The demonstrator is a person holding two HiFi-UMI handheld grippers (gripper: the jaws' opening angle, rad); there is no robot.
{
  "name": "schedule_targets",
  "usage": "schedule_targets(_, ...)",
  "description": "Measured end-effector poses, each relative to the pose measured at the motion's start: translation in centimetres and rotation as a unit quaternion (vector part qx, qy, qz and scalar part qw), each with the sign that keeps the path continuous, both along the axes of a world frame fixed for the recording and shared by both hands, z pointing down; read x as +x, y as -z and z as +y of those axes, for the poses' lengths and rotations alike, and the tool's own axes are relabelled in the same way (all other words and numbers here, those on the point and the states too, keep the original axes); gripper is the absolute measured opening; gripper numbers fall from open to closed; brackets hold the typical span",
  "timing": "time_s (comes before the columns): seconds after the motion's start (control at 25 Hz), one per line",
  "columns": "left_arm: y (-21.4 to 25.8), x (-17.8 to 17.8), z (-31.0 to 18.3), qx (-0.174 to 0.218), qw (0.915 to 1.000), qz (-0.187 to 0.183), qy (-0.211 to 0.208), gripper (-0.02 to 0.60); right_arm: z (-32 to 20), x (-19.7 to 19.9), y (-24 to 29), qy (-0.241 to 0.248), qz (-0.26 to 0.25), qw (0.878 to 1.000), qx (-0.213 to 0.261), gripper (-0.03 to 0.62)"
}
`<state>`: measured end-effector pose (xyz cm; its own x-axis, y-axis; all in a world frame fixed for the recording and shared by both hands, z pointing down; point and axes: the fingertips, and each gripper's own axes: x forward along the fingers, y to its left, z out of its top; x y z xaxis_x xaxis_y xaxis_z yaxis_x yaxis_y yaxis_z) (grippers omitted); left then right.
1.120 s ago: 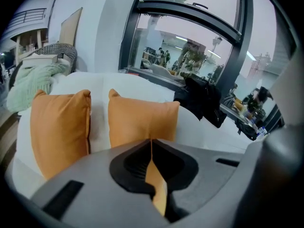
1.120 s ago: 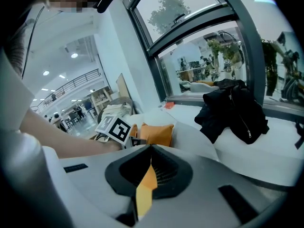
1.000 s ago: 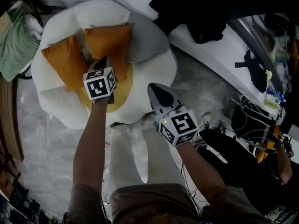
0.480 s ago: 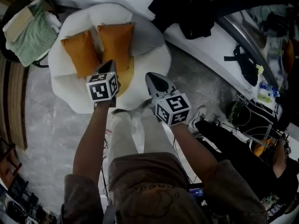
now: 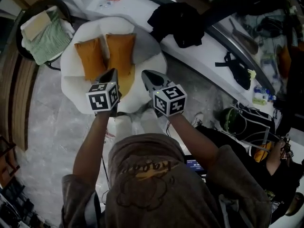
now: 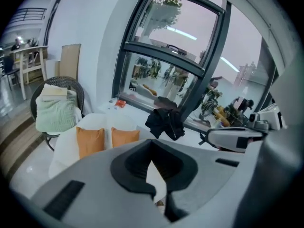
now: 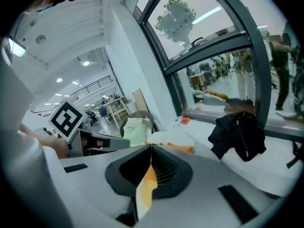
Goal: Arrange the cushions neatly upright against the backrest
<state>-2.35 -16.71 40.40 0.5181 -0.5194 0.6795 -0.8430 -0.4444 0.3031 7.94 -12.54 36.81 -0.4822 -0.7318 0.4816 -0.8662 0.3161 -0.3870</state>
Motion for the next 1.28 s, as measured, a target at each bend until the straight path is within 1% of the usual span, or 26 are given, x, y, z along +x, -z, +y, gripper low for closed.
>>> schedule_targets(0.28, 6.7, 0.0, 1.9, 0.052, 0.9984, 0.016, -0.012, 0.005, 0.7, -1.7, 5.0, 0.035, -0.003, 0.999, 0.031, 0.020)
schedule_targets(0.44, 11.4, -0.1, 3.5, 0.100, 0.9938, 0.026, -0.040, 0.005, 2.0, -2.9, 8.4, 0.064, -0.007, 0.996, 0.060, 0.020)
schedule_targets(0.6, 15.9, 0.2, 5.3, 0.141, 0.9864, 0.048, -0.069, 0.005, 3.7, -4.1, 11.7, 0.101, -0.018, 0.991, 0.088, 0.020)
schedule_targets(0.68, 17.8, 0.7, 6.4, 0.160, 0.9812, 0.060, -0.090, 0.005, 4.8, -4.4, 13.4, 0.120, -0.022, 0.987, 0.105, 0.020)
schedule_targets(0.84, 21.1, 1.8, 8.8, 0.201, 0.9678, 0.085, -0.126, 0.005, 6.6, -4.8, 16.4, 0.153, 0.000, 0.977, 0.150, 0.020)
schedule_targets(0.96, 23.2, 1.6, 9.9, 0.231, 0.9590, 0.097, -0.132, 0.005, 7.2, -5.1, 18.6, 0.158, 0.013, 0.970, 0.185, 0.020)
schedule_targets(1.08, 24.6, 1.4, 10.6, 0.258, 0.9513, 0.099, -0.137, 0.005, 7.5, -5.0, 20.4, 0.156, 0.008, 0.965, 0.209, 0.020)
schedule_targets(1.2, 25.0, 1.4, 10.6, 0.268, 0.9480, 0.101, -0.139, 0.005, 7.3, -5.2, 21.1, 0.163, 0.005, 0.962, 0.219, 0.020)
schedule_targets(1.28, 24.8, 1.3, 10.6, 0.266, 0.9480, 0.105, -0.139, 0.005, 7.2, -5.4, 21.1, 0.168, 0.006, 0.961, 0.221, 0.020)
